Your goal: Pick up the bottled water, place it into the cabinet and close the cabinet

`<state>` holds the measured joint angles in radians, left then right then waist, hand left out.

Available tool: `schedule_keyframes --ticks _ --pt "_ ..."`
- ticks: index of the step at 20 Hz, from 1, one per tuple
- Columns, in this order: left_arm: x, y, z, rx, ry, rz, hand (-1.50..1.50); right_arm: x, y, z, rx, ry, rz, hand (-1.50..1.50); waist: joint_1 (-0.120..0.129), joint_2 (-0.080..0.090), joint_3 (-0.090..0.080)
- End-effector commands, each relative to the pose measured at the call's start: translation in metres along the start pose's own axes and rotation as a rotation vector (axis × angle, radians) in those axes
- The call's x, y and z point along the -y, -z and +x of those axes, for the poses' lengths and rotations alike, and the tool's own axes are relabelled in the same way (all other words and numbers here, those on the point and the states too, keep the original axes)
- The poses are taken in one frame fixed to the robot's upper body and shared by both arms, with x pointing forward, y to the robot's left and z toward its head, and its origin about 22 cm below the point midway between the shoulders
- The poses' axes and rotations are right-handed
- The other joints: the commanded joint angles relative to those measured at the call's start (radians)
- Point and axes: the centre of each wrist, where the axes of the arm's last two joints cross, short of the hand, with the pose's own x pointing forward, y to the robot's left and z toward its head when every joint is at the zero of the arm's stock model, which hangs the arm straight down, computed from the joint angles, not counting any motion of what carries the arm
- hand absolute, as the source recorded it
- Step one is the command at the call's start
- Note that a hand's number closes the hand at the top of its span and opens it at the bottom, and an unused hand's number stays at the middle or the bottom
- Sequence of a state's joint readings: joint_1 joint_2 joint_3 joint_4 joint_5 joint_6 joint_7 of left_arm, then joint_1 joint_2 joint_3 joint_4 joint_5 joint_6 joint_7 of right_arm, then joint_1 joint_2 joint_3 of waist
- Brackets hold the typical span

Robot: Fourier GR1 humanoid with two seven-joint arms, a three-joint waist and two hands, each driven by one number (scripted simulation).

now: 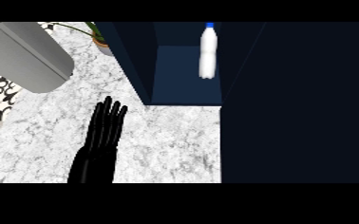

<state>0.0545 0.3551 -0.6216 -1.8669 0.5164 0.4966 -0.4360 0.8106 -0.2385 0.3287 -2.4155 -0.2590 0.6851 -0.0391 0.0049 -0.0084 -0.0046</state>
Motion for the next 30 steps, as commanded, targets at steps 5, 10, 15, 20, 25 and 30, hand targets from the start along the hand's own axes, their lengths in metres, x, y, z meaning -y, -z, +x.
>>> schedule_keyframes --ticks 5,10,15,20,25,30 --pt "-0.032 -0.012 0.023 0.031 -0.002 0.046 -1.50 -0.033 0.029 0.043 0.007 -0.210 0.050 1.50 0.000 -0.001 -0.001" --pt "-0.044 -0.024 0.023 0.011 -0.003 0.062 -1.50 -0.051 0.049 0.049 0.056 -0.254 0.121 1.50 0.006 -0.003 -0.004" --pt "-0.047 -0.039 0.029 -0.009 -0.011 0.041 -1.50 -0.054 0.070 0.047 0.068 -0.309 0.164 1.50 0.029 -0.008 -0.007" --pt "-0.060 -0.037 0.037 0.015 -0.007 0.044 -1.50 -0.061 0.095 0.041 0.039 -0.339 0.178 1.50 0.022 -0.007 -0.006" --pt "-0.074 -0.040 0.042 0.011 0.006 0.052 -1.50 -0.063 0.117 0.035 0.047 -0.368 0.187 1.50 0.027 -0.004 -0.006" --pt "-0.078 -0.043 0.047 0.009 -0.006 0.025 -1.50 -0.060 0.129 0.037 0.044 -0.406 0.192 1.50 0.040 0.000 -0.008"
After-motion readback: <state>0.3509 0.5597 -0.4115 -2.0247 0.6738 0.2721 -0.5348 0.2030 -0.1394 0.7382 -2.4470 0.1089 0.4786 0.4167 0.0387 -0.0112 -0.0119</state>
